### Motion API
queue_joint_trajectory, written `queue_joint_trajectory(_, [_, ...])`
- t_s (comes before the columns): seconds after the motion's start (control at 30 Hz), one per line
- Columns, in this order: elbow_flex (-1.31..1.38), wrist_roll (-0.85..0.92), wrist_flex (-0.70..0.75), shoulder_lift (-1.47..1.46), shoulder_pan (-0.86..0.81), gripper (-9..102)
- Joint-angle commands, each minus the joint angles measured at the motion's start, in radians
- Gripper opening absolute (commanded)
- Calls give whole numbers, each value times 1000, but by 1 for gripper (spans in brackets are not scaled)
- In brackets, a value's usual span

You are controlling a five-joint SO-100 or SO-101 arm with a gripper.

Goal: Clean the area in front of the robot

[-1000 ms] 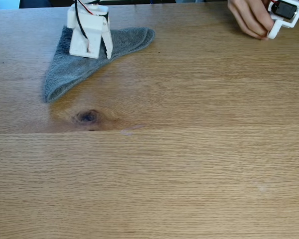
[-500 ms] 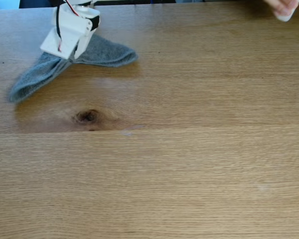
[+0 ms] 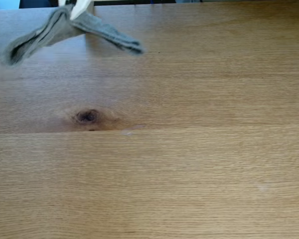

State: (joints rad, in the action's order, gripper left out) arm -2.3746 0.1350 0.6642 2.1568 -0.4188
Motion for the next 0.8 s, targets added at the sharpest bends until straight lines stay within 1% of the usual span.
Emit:
queue_joint_trajectory(0.0, [11, -8, 169, 215, 127, 0])
queue_joint_trajectory(0.07, [11, -17, 275, 244, 216, 0])
queue_joint_trajectory(0.1, [9, -21, 304, 244, 262, 0])
queue_joint_trajectory(0.17, [9, -38, 299, 202, 356, 0])
queue_joint_trajectory(0.23, [21, -58, 225, 112, 440, 0])
queue_joint_trajectory(0.27, [26, -66, 181, 46, 477, 0])
queue_joint_trajectory(0.3, [28, -71, 104, -14, 508, 0])
queue_joint_trajectory(0.47, [29, -72, -321, -307, 614, 0])
queue_joint_trajectory(0.6, [32, -58, -663, -569, 643, 0])
queue_joint_trajectory(0.67, [58, -46, -767, -692, 647, 0])
queue_joint_trajectory(0.77, [127, -38, -845, -834, 649, 0])
